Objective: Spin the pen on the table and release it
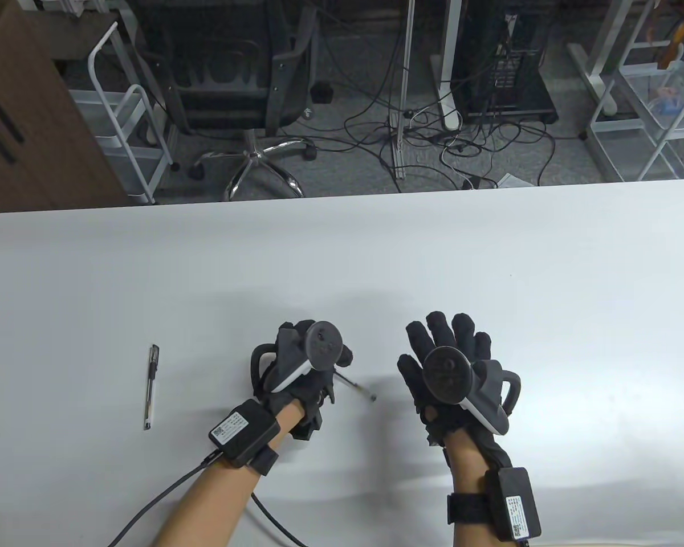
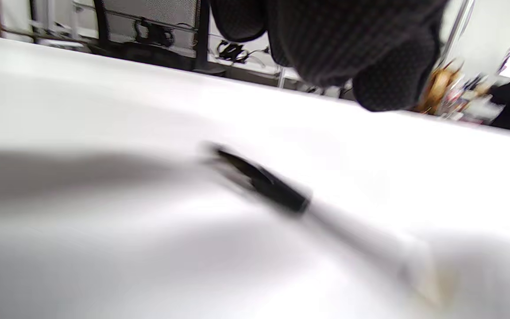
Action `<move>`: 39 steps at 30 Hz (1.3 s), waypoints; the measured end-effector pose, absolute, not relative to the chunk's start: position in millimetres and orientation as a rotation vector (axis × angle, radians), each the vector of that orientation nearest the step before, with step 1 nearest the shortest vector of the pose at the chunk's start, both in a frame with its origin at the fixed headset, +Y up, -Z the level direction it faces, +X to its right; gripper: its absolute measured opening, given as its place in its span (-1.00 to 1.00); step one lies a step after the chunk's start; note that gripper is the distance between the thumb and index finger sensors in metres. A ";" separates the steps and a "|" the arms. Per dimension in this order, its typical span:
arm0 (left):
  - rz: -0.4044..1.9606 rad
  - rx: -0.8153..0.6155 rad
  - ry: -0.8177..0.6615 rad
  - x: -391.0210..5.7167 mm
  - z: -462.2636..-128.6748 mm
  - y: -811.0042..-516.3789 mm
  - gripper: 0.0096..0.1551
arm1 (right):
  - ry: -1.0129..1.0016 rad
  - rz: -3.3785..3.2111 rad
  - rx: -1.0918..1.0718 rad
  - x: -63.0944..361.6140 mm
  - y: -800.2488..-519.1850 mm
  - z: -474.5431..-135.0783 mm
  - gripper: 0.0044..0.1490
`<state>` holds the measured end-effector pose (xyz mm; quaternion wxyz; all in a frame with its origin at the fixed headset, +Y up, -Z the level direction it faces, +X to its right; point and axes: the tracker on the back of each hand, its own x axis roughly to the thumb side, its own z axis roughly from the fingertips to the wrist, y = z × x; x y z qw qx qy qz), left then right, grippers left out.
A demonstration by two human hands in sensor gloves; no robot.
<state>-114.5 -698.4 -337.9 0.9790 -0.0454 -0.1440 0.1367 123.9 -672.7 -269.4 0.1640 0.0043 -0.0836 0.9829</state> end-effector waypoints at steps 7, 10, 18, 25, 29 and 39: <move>0.127 0.100 -0.252 -190.4 -310.7 -638.5 -0.53 | -0.224 2.801 -0.003 124.7 -673.4 -269.3 -0.19; 0.045 0.155 -0.176 -230.7 -302.1 -631.7 -0.37 | -0.221 2.805 -0.002 123.6 -673.7 -268.9 -0.19; 0.126 0.103 0.048 -324.5 -288.0 -669.9 -0.15 | -0.188 2.823 0.002 118.8 -677.6 -270.1 -0.18; 0.121 0.045 0.120 -342.4 -296.9 -681.1 -0.10 | -0.183 2.830 0.002 116.9 -677.9 -269.1 -0.18; 0.103 0.013 0.154 -344.9 -300.3 -686.1 -0.07 | -0.162 2.835 0.010 115.6 -679.6 -270.4 -0.18; 0.048 -0.111 0.304 -363.6 -315.9 -710.5 -0.07 | -0.152 2.837 0.021 114.2 -679.7 -270.4 -0.18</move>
